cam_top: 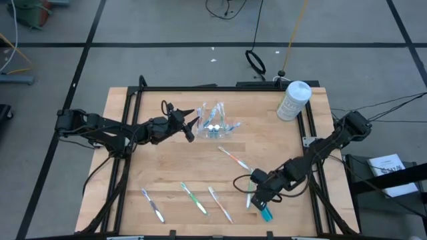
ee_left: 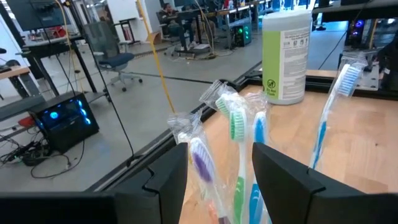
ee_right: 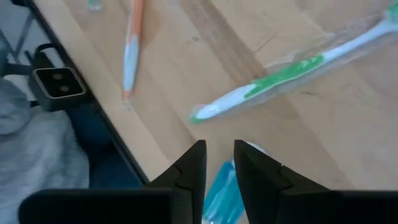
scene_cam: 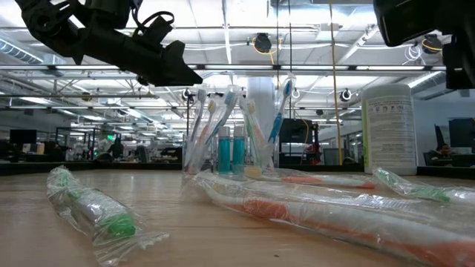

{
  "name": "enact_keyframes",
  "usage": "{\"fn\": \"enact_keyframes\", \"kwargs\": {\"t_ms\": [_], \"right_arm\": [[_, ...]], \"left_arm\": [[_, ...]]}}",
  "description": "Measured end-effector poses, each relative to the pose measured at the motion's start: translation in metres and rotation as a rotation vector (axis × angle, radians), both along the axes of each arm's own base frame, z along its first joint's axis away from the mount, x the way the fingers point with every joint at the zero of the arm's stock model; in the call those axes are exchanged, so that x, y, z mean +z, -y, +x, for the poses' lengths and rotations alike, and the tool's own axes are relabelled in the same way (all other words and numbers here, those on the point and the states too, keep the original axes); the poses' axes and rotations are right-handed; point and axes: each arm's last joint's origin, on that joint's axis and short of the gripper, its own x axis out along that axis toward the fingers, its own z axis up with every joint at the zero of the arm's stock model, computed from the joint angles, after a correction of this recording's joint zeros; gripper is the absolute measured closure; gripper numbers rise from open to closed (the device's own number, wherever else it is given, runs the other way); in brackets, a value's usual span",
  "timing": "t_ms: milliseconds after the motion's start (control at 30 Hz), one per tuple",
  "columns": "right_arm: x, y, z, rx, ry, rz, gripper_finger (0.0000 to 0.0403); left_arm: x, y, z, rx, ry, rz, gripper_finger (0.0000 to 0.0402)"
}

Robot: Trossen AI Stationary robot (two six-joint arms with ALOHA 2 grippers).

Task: Pick & Place Toothbrushes
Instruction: Put the mouthwash into the transparent organizer

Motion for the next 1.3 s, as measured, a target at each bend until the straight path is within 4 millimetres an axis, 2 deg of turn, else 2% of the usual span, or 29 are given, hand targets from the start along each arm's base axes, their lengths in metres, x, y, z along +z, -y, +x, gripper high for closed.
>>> {"fn": "enact_keyframes", "kwargs": {"t_ms": [133,233,433,600,800,967,1300], "right_arm": [[-0.002,0.0,0.0,0.015,-0.009,-0.007,0.0344],[-0.005,0.001,-0.001,0.019,-0.01,-0.012,0.0339],[-0.018,-0.006,-0.006,-0.035,0.006,0.086,0.0277],[-0.035,-0.01,-0.018,-0.058,-0.07,0.085,0.024],[-0.048,-0.006,-0.026,-0.101,-0.095,0.09,0.0237],[-0.055,-0.006,-0.025,-0.121,0.001,0.118,0.0236],[-0.068,-0.009,-0.024,-0.077,-0.012,0.086,0.0236]], "left_arm": [[0.0,0.0,0.0,0.001,0.003,-0.004,0.0215],[0.0,0.0,0.0,0.003,0.014,-0.019,0.0215],[0.0,0.0,0.0,0.003,0.015,-0.021,0.0215],[0.0,0.0,0.0,0.001,0.01,-0.015,0.0215],[0.0,0.0,0.0,-0.015,0.01,-0.017,0.0215],[0.0,0.0,0.0,-0.015,0.013,-0.021,0.0215],[0.0,0.0,0.0,-0.015,0.015,-0.024,0.0215]]}}
